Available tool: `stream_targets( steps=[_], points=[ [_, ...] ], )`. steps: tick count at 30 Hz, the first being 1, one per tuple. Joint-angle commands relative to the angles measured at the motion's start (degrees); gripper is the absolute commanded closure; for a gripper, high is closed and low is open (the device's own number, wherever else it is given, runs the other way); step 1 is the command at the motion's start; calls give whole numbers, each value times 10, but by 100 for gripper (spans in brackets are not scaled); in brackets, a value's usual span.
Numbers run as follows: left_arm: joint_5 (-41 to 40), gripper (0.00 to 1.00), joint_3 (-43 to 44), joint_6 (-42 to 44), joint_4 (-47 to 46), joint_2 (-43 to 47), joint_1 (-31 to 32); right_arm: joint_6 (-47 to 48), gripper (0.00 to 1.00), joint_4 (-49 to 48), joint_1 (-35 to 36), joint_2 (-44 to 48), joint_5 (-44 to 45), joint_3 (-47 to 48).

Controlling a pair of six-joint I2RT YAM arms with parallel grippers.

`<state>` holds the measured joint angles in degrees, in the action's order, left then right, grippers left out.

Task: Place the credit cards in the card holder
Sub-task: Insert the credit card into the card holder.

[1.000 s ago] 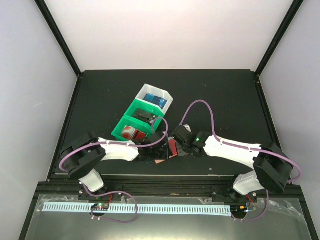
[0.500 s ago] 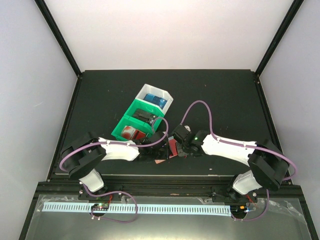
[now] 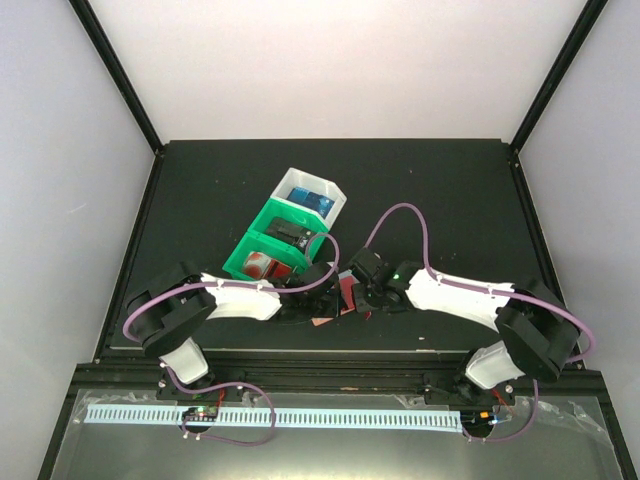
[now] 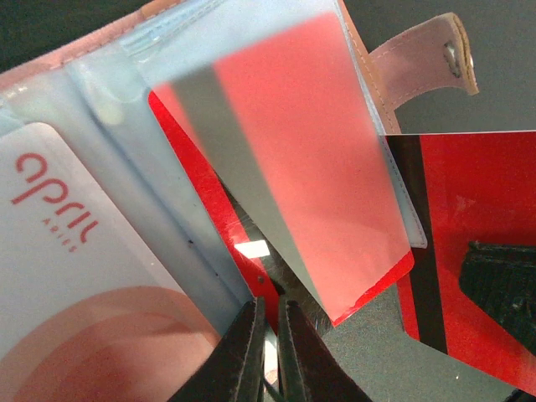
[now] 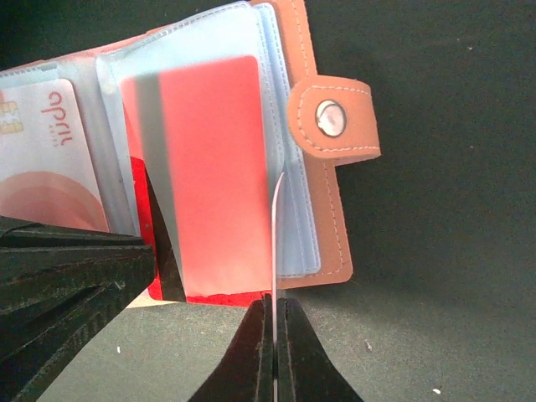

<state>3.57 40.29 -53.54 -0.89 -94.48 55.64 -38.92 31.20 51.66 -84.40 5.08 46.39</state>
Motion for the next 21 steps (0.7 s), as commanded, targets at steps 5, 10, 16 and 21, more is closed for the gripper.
stream_targets(
  steps=[5,10,16,21],
  points=[
    [-31,92,-13,16,55,-25,1,-1,99,-67,-30,43,-77,-36],
    [-39,90,-11,17,67,-8,2,-1,99,-86,-41,63,-99,-49],
    [-53,81,-14,18,81,18,2,1,99,-101,-44,73,-117,-56],
    [-61,73,-15,21,101,55,2,5,99,-111,-44,72,-125,-57]
  ],
)
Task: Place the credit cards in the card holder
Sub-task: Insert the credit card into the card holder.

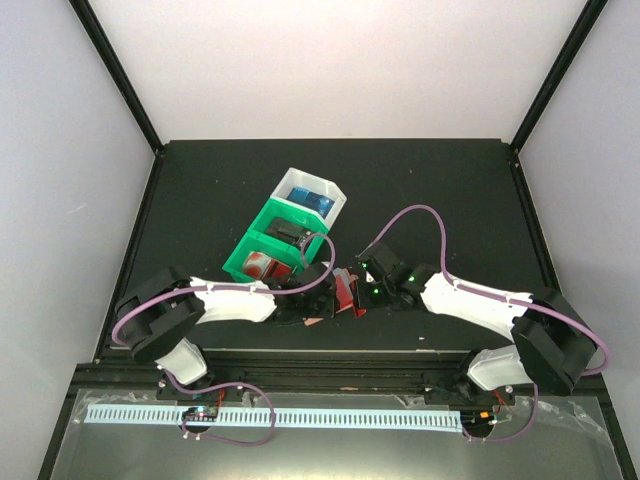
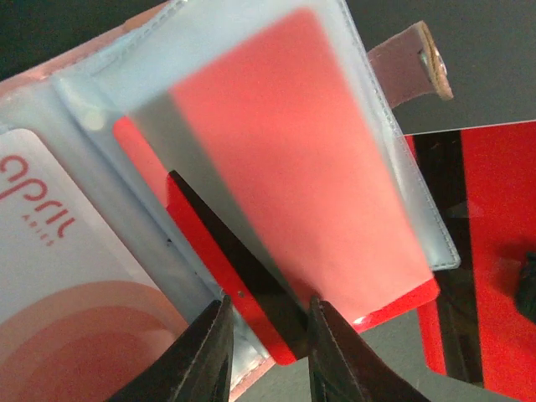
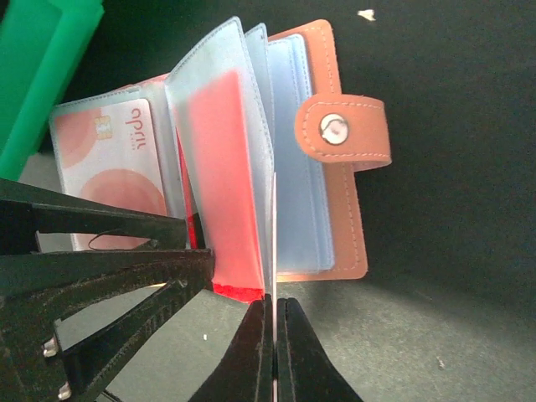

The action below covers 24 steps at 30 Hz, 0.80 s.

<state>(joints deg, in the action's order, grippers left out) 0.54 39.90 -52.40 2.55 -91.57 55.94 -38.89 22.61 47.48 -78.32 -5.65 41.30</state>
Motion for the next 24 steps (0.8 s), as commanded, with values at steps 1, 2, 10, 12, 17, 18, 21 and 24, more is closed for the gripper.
stream_targets(
  steps=[1,2,10,12,17,18,21,24],
  points=[
    [-33,72,-11,9,73,33,-1,6,99,-28,-3,12,-20,-7],
    [-36,71,-11,10,79,41,-1,7,99,-32,-3,13,-24,-7],
    [-56,64,-24,10,102,102,-1,16,99,-63,-3,0,-61,-7],
    [-51,64,-25,11,95,92,-2,13,99,-63,-3,-14,-60,-4],
    [-38,65,-28,7,81,70,-2,0,99,-58,-3,-33,-47,-2],
    [-43,66,-28,7,84,69,-2,-5,99,-50,-2,-35,-35,1],
    [-55,70,-26,10,92,63,-2,-22,99,-26,-3,-33,10,4],
    [-47,78,-25,13,85,49,-2,-27,99,-9,-3,-26,42,4]
  ],
)
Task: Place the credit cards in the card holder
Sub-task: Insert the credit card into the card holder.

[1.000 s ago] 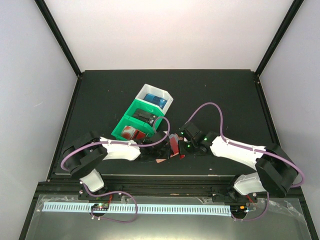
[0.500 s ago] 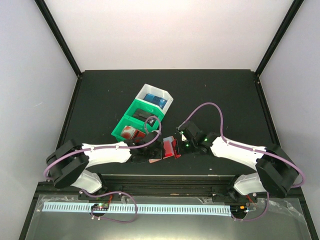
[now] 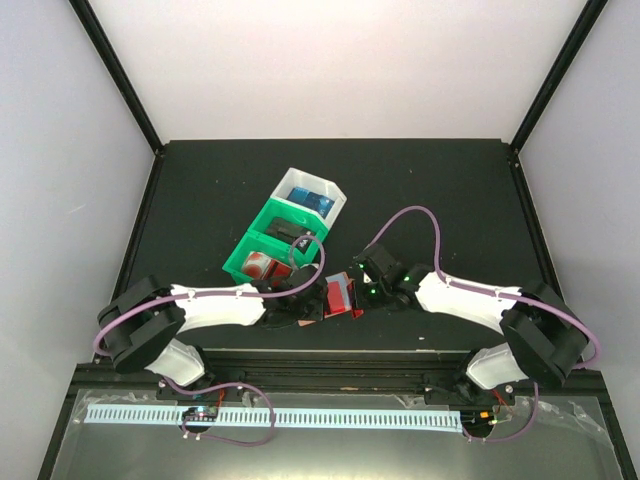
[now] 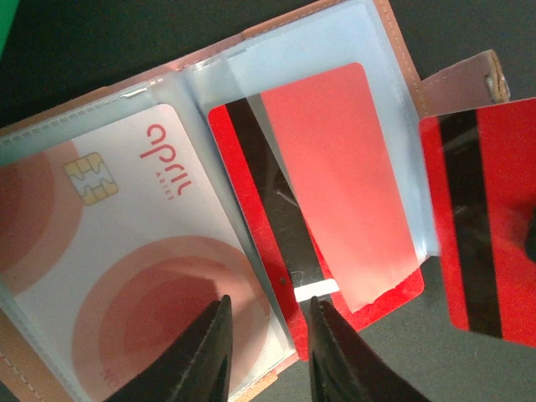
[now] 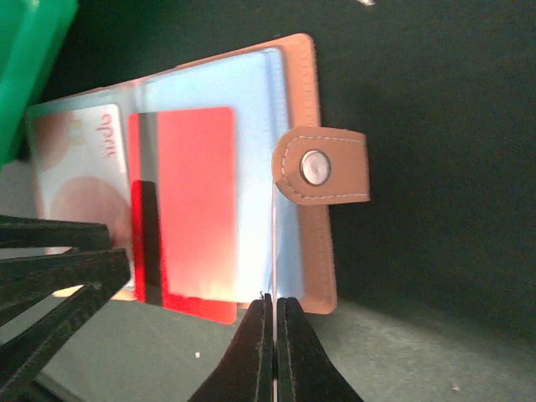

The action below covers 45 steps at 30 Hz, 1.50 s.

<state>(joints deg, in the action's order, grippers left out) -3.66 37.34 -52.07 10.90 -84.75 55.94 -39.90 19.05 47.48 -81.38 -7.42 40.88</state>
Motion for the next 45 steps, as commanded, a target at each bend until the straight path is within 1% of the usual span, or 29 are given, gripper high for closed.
stream_targets(
  steps=[1,4,7,18,25,29,36,45],
  points=[
    [-1,80,2,11,-2,-25,-2,-17,99,29,-3,4,62,9],
    [8,85,8,12,-8,-37,-2,-16,99,26,-3,-5,53,8],
    [9,87,13,13,-6,-44,-2,-16,99,5,-3,-12,23,2],
    [13,89,13,10,-3,-68,-2,-21,99,-44,-3,-10,-31,-14],
    [9,89,10,8,-10,-65,-2,-16,99,-78,-4,0,-60,-23],
    [-3,89,9,7,1,-48,-2,-15,99,-92,-3,5,-74,-24],
    [-25,82,9,9,35,0,-2,-11,99,-100,-3,13,-89,-19],
    [-76,80,11,2,85,70,-2,-4,99,-124,-3,12,-132,-17]
  ],
)
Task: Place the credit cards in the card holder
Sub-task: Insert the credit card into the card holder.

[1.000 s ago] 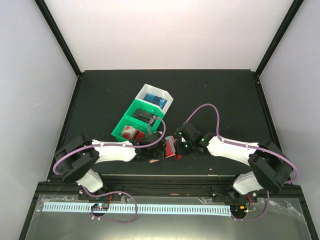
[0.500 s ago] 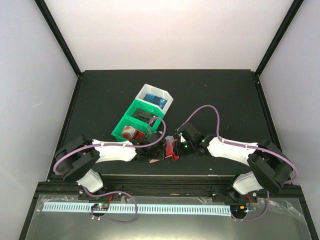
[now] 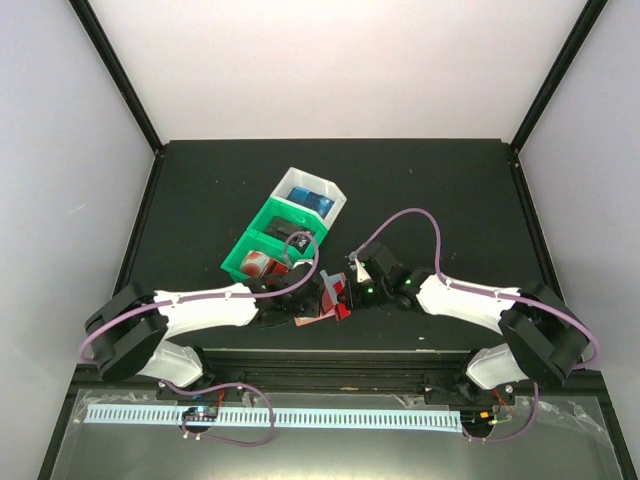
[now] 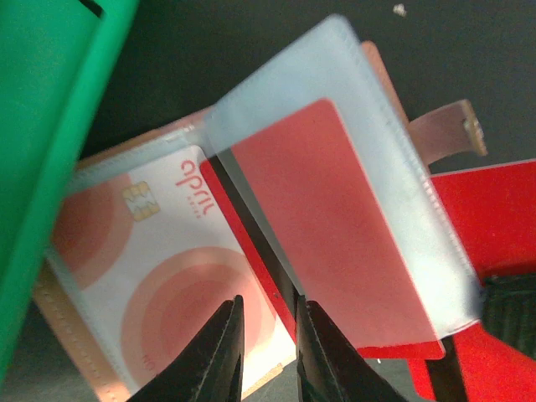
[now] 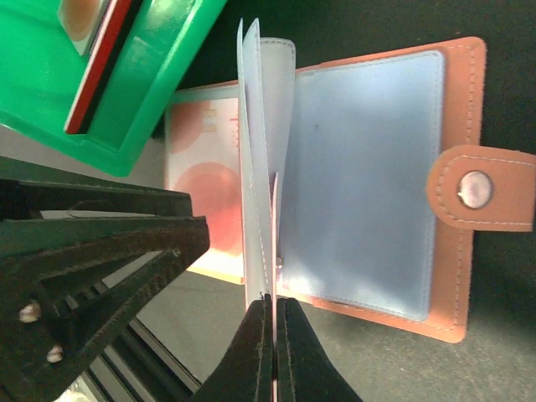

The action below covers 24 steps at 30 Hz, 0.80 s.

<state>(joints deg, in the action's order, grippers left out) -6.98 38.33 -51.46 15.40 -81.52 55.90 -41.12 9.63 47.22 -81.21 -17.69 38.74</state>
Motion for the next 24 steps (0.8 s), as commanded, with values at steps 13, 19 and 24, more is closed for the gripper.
stream_targets(
  steps=[13,19,24],
  points=[
    [-103,73,-30,2,75,146,-29,-1,99,-109,1,-66,-116,10],
    [-90,72,-46,24,78,182,-56,1,99,-116,10,-96,-127,22],
    [-65,67,-50,54,74,214,-73,8,99,-91,11,-105,-104,36]
  ],
)
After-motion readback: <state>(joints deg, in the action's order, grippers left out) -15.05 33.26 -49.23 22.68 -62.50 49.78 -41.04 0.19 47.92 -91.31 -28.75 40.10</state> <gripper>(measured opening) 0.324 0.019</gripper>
